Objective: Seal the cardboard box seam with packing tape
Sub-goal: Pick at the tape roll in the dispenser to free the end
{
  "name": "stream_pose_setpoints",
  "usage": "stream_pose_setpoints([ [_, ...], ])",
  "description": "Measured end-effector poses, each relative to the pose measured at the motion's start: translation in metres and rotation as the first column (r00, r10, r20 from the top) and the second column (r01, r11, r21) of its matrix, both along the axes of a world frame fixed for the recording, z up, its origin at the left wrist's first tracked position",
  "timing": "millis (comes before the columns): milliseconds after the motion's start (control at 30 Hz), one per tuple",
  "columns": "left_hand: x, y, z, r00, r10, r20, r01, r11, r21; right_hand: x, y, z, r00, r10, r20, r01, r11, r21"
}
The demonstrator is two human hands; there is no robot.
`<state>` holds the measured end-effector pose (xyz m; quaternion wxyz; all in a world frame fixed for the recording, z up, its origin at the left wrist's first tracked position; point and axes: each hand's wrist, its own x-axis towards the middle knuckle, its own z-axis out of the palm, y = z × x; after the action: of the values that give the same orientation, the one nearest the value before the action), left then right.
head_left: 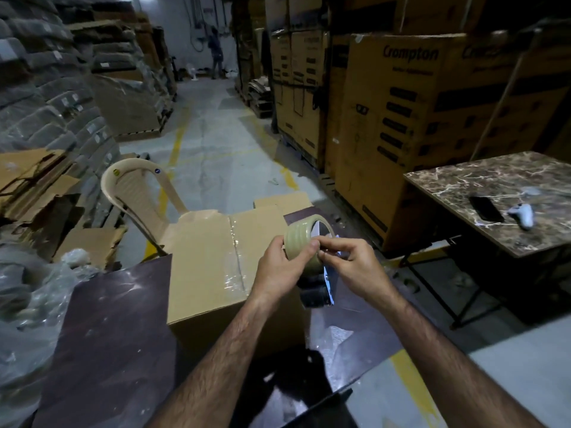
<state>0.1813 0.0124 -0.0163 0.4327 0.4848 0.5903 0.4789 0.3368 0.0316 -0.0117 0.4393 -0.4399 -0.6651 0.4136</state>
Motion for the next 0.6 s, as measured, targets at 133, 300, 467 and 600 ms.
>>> stream_pose_setpoints([
  [133,0.032,0.012,-0.003,0.999,0.027,-0.045,-0.028,0.999,-0.022,0.031,-0.002,0.001,0.995,-0.095,-0.015,0.096,0.995,0.038],
  [300,0.062,0.022,-0.011,0.994,0.010,0.105,0.001,0.994,-0.107,0.070,0.002,-0.013,0.886,-0.424,-0.186,0.394,0.902,-0.177],
  [467,0.084,0.024,-0.021,0.961,-0.052,0.273,0.104,0.978,-0.179,0.091,0.002,-0.027,0.875,-0.324,-0.359,0.100,0.848,-0.520],
  [600,0.093,0.028,-0.037,0.950,-0.065,0.305,0.147,0.955,-0.256,0.103,0.009,-0.043,0.868,-0.345,-0.356,0.094,0.820,-0.564],
])
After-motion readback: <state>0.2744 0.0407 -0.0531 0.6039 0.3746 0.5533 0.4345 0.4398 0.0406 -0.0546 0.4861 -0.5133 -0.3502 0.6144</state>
